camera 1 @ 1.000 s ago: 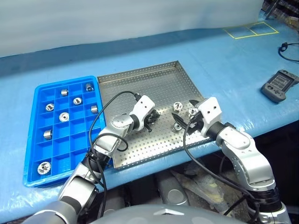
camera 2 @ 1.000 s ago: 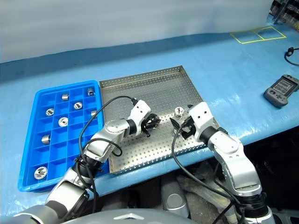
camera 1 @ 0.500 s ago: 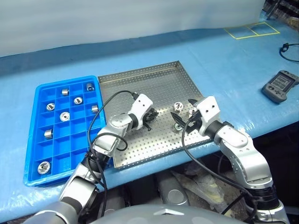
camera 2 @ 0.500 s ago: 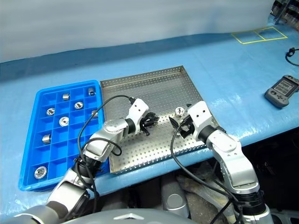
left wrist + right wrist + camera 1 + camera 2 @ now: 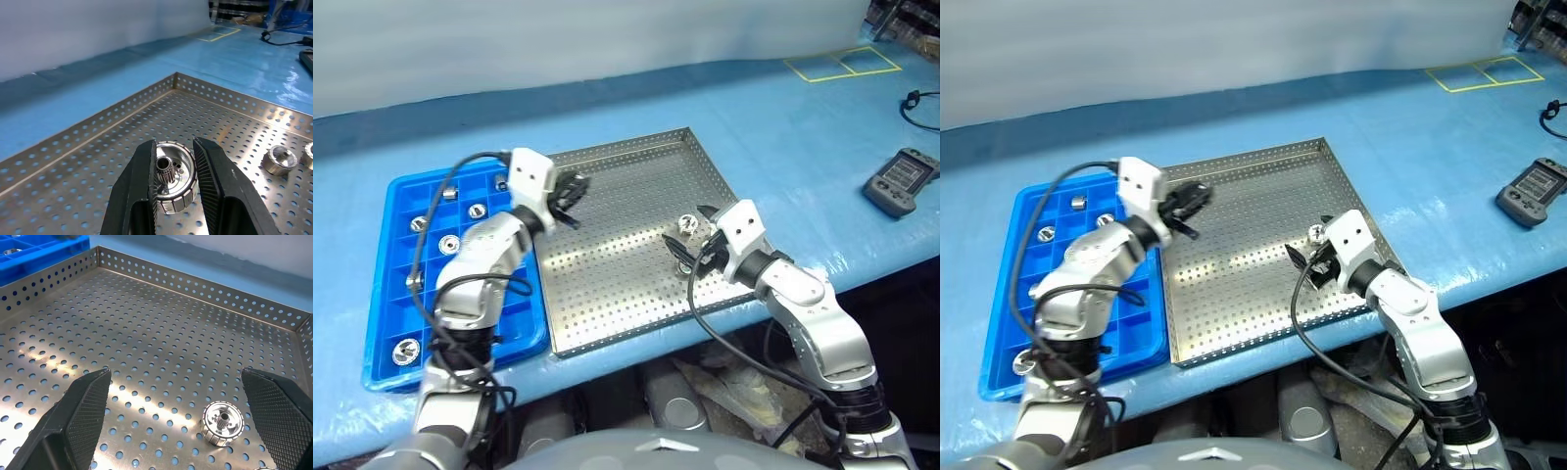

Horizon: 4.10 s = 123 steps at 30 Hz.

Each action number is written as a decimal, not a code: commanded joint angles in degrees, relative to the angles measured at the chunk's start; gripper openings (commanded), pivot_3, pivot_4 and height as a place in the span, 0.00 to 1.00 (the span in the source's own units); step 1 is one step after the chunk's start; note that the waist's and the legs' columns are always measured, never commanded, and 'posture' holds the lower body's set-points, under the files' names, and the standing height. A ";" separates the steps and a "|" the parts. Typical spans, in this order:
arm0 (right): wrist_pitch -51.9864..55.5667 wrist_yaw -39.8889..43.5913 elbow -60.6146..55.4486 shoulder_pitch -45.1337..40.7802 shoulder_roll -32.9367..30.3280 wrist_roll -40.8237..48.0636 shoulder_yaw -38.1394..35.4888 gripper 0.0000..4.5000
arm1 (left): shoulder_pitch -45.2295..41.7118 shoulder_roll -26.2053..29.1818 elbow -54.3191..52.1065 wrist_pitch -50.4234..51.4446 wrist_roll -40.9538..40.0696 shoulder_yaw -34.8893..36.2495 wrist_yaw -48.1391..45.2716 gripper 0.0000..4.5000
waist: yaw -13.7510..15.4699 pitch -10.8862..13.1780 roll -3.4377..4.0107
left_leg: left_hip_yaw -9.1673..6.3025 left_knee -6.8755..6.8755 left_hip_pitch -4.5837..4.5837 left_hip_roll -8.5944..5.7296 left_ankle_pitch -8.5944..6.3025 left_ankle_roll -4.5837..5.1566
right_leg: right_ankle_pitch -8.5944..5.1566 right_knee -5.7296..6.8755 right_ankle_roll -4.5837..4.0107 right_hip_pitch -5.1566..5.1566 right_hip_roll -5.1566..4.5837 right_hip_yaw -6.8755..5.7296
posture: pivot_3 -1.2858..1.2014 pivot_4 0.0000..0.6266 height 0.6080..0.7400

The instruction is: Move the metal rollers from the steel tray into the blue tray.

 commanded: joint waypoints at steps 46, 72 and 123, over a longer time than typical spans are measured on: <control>-4.26 12.97 2.78 -8.15 2.97 5.77 7.87 1.00 | 21.71 5.28 -23.59 17.95 -5.31 15.04 3.60 0.61 | 12.70 -0.01 -0.12 | -0.30 -0.07 0.00 0.00 0.24 -0.56 | -0.37 -0.03 -0.72 0.07 -0.08 -0.53 | 0.48 0.24 1.00; 9.95 -9.01 13.84 -7.95 1.25 -2.27 -8.03 1.00 | 11.74 -0.17 -13.06 -6.91 -2.98 -21.41 -6.14 0.61 | 10.27 -0.05 -0.09 | -0.04 -0.04 0.00 -0.01 0.06 -0.12 | -0.35 -0.05 -0.67 0.08 0.04 -0.36 | 0.44 0.24 1.00; 2.91 -1.85 10.45 -16.19 8.56 1.13 -0.09 0.39 | 19.98 3.12 -18.57 -8.59 -6.33 -6.79 -3.69 0.61 | 11.09 0.00 -0.01 | -0.02 -0.03 -0.01 0.02 0.16 -0.30 | -0.13 -0.10 -0.29 0.05 0.00 -0.38 | 0.48 0.24 1.00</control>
